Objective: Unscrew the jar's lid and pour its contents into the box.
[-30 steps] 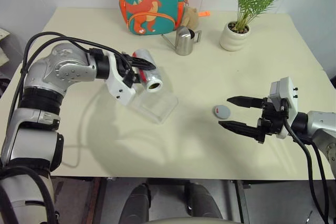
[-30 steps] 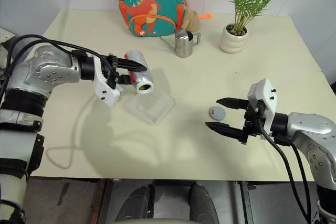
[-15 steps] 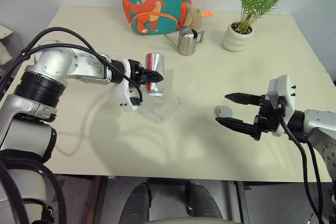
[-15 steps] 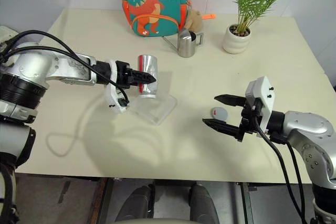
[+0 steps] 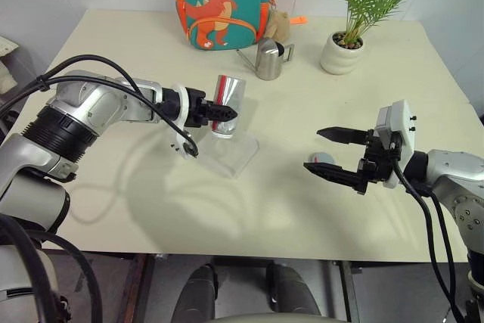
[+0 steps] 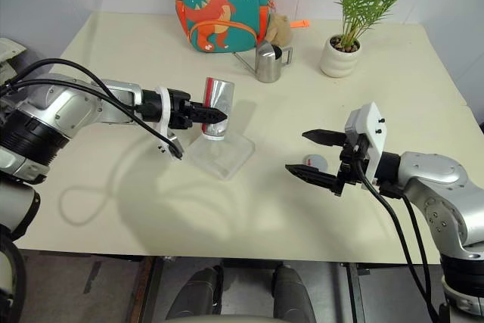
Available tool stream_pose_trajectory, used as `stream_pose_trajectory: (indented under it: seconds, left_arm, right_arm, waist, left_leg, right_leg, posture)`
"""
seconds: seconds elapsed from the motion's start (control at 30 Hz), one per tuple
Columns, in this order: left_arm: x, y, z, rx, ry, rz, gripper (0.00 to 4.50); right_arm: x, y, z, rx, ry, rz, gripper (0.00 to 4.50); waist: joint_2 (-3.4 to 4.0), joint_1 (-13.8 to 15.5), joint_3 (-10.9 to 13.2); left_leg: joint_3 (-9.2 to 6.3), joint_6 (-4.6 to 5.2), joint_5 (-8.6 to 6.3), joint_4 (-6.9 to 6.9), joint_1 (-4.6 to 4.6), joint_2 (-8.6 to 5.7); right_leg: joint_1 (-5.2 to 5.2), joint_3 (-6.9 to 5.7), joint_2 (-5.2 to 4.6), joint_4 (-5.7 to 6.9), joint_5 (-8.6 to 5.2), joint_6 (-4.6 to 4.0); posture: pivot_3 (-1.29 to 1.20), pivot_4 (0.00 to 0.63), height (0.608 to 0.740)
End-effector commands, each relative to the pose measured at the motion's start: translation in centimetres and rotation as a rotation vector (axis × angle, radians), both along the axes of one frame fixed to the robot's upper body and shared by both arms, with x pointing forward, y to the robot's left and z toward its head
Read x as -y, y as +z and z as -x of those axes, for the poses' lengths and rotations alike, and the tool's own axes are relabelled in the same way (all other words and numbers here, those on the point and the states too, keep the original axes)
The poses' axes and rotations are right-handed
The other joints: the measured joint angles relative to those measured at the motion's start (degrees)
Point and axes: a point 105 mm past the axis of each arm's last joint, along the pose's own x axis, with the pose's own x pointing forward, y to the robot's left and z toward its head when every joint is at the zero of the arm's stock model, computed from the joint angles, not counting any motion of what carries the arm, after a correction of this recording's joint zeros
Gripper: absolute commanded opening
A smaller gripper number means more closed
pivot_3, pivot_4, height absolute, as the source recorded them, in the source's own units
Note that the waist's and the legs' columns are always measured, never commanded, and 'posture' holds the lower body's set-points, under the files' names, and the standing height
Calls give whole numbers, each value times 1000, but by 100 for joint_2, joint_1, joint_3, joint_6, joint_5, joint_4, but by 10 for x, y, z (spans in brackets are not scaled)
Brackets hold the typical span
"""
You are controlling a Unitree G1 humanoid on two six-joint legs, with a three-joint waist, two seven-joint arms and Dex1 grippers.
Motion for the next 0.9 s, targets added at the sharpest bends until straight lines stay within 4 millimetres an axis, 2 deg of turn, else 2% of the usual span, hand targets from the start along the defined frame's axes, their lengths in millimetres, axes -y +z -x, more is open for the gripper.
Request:
stream_pose_trajectory:
  seconds: [0.03,0.3,0.6,0.63,0.73,0.8,0.9]
  left_arm:
    - [8,27,4,122,-76,10,1849]
    - [13,41,11,212,-163,50,1849]
    - [15,35,23,204,-218,80,1849]
    - [15,33,26,183,-227,93,1849]
    - [1,38,10,57,-66,245,1849]
    - [-4,37,7,-1,-14,300,1849]
    - [-11,41,4,-169,75,506,1849]
  right_arm:
    - [-3,6,-1,38,23,-5,4487]
    - [-6,7,-5,48,44,-3,4487]
    - [-7,8,-9,58,60,3,4487]
    - [-7,8,-9,60,63,3,4487]
    - [-7,9,-9,63,71,8,4487]
    - [-6,9,-9,62,75,11,4487]
    - [-5,10,-10,66,78,15,4487]
  waist:
    - [0,-1,0]
    - [0,-6,0]
    - [0,-4,-1]
    - [0,-6,-1]
    - [0,-5,-1]
    - [0,-15,-1]
    - [0,-9,-1]
  left_leg:
    - [0,0,0,0,0,0]
    - [0,0,0,0,1,0]
    - [0,1,0,5,0,0]
    - [0,1,0,5,0,0]
    - [0,1,1,7,0,0]
    - [0,1,1,16,0,0]
    - [2,2,1,24,1,0]
  right_leg:
    - [0,0,0,0,0,0]
    - [0,0,0,6,0,0]
    - [0,1,-1,9,0,0]
    - [0,1,-1,9,0,0]
    - [-1,1,-1,12,0,0]
    - [-1,1,0,12,0,0]
    - [0,4,-1,12,0,0]
  posture:
    - [0,150,740]
    - [0,150,740]
    - [0,150,740]
    - [0,150,740]
    - [0,150,740]
    - [0,150,740]
    - [0,150,740]
